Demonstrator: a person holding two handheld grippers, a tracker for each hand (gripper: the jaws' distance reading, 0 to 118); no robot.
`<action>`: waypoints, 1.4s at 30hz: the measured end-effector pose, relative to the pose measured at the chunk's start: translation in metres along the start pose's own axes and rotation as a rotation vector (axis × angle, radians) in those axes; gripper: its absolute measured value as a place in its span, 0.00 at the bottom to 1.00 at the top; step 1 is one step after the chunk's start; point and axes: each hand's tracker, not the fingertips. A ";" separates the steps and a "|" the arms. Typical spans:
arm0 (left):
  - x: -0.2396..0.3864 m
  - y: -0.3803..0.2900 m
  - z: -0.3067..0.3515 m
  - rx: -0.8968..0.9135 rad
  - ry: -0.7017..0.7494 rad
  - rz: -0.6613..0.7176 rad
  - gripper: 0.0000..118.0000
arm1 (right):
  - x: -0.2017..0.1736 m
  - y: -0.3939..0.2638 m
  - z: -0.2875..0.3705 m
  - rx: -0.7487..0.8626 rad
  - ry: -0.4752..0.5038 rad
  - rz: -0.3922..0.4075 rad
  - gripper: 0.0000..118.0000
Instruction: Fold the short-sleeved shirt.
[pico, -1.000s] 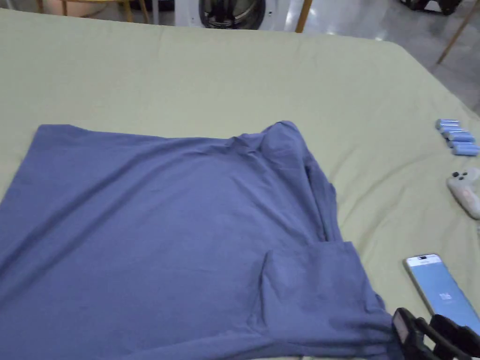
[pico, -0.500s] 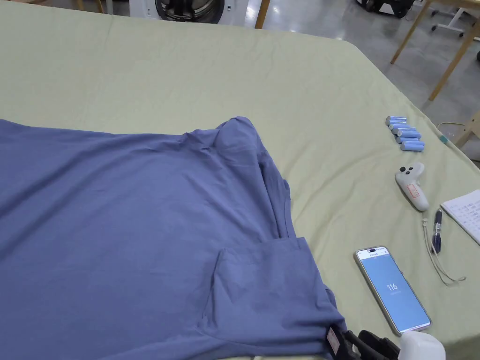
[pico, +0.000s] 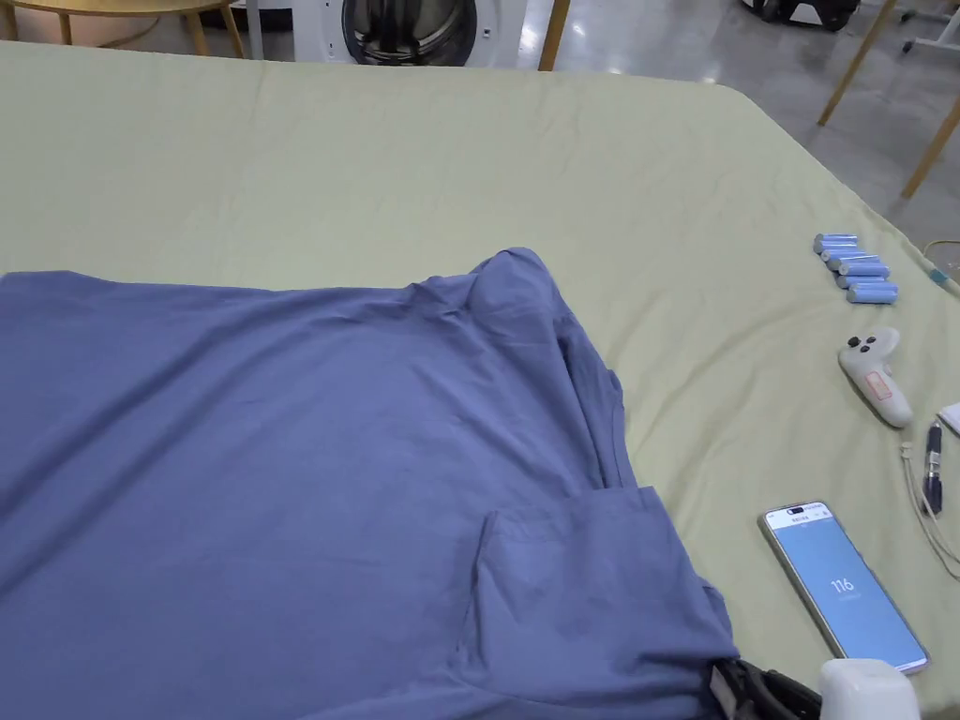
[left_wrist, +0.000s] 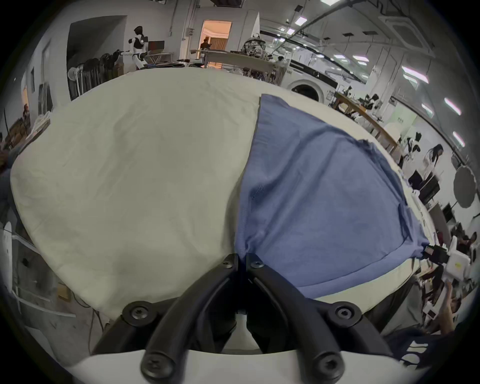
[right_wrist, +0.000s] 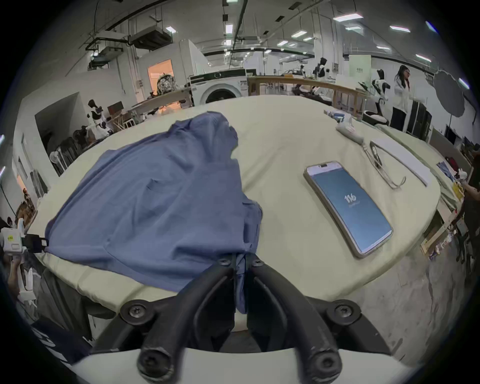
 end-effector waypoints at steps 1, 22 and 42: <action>-0.001 0.001 0.004 0.028 -0.013 0.010 0.00 | 0.000 0.005 0.004 0.016 0.004 -0.006 0.04; 0.013 0.226 -0.109 0.184 -0.142 -0.029 0.00 | -0.005 0.189 -0.152 0.096 0.041 -0.034 0.04; 0.077 0.205 -0.034 0.392 -0.188 -0.286 0.34 | -0.006 0.183 -0.106 0.236 0.078 0.013 0.38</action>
